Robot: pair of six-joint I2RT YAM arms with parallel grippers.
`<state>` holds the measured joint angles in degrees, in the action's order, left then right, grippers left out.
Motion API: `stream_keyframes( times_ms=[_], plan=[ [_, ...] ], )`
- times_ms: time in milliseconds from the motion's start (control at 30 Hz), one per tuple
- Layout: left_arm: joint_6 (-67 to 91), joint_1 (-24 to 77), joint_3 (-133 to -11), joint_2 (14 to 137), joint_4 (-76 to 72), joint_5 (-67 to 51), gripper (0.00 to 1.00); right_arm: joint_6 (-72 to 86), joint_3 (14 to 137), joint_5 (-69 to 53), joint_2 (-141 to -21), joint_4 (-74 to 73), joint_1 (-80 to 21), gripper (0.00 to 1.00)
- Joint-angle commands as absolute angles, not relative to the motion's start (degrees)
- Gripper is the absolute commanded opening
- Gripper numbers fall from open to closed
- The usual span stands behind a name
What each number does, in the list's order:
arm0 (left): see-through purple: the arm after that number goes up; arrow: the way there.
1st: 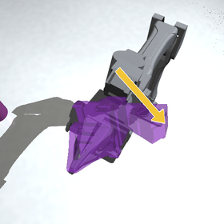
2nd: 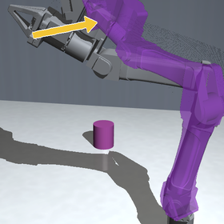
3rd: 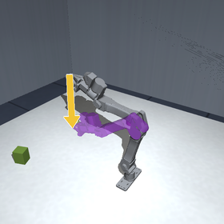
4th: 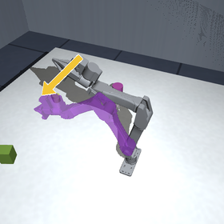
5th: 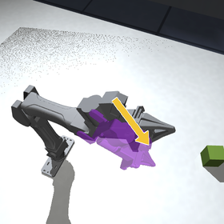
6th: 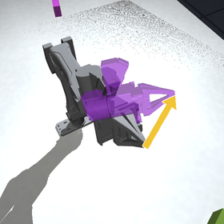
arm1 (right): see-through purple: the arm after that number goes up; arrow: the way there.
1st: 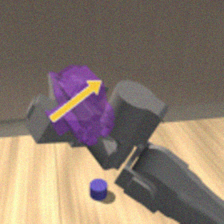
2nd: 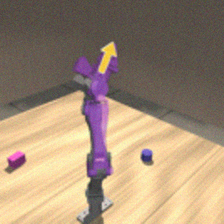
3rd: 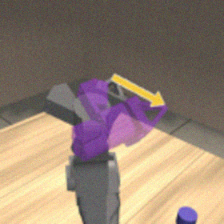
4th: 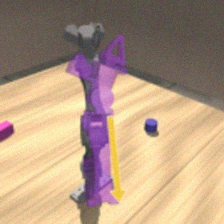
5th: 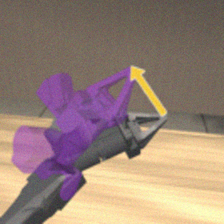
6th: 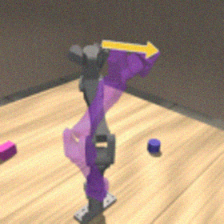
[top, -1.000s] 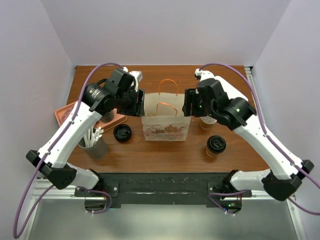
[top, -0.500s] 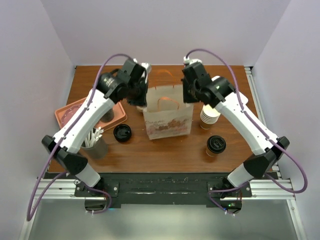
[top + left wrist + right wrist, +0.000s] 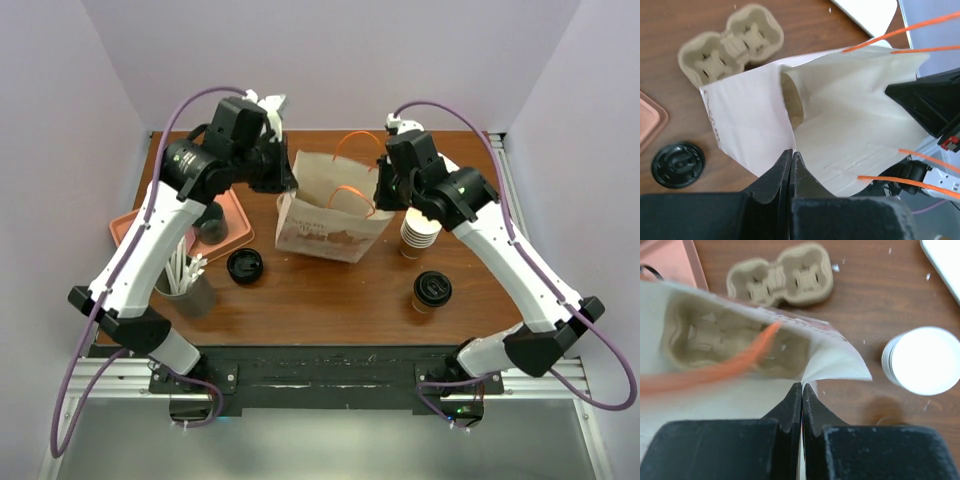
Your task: Pack the takeout coffee
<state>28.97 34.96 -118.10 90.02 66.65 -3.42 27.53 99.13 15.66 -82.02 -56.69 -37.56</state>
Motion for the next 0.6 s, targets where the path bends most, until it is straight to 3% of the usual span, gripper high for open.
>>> stream_keyframes(
  times_ms=[0,233,367,567],
  plan=[
    [32.7,34.9,-107.2,84.0,61.4,-9.1,0.0,31.5,93.1,13.4,-77.7,-51.9,-37.4,0.0],
    [33.9,34.9,-100.7,79.6,60.4,-11.9,0.0,31.6,89.0,9.9,-74.2,-49.0,-37.4,0.0],
    [35.9,35.0,-89.2,72.6,59.1,-11.5,0.0,32.2,83.4,8.9,-69.0,-47.3,-37.5,0.0],
    [35.2,35.0,-85.3,69.0,58.5,-11.7,0.33,30.0,73.5,5.1,-61.2,-42.9,-37.5,0.02]
  ],
)
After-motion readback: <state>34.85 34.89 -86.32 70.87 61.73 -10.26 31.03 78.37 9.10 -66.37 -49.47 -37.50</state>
